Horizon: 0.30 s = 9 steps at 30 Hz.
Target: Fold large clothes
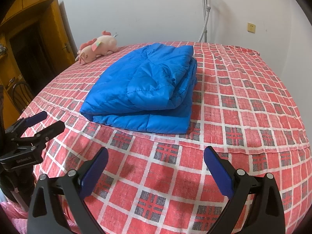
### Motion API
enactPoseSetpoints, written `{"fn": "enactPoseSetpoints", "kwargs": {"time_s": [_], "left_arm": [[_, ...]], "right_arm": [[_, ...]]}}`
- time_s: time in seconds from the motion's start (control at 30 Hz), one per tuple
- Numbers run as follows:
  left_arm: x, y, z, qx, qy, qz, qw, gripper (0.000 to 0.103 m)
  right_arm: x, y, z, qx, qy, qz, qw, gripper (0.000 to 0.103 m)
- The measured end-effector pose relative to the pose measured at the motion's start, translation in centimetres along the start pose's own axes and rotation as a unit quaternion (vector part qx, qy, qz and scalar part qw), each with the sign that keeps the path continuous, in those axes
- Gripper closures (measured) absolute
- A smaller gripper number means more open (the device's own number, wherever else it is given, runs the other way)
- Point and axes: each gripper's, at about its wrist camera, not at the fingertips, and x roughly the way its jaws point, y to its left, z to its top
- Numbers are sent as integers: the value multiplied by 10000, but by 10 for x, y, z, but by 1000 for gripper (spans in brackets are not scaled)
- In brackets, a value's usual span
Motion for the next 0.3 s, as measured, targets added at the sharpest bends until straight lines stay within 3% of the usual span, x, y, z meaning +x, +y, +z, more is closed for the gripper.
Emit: {"fn": "enactPoseSetpoints", "kwargs": {"time_s": [0.3], "left_arm": [[1,2,0,-40,19,-3,10000,4]], "right_arm": [[1,0,1,-3,4,-4,10000,5]]}}
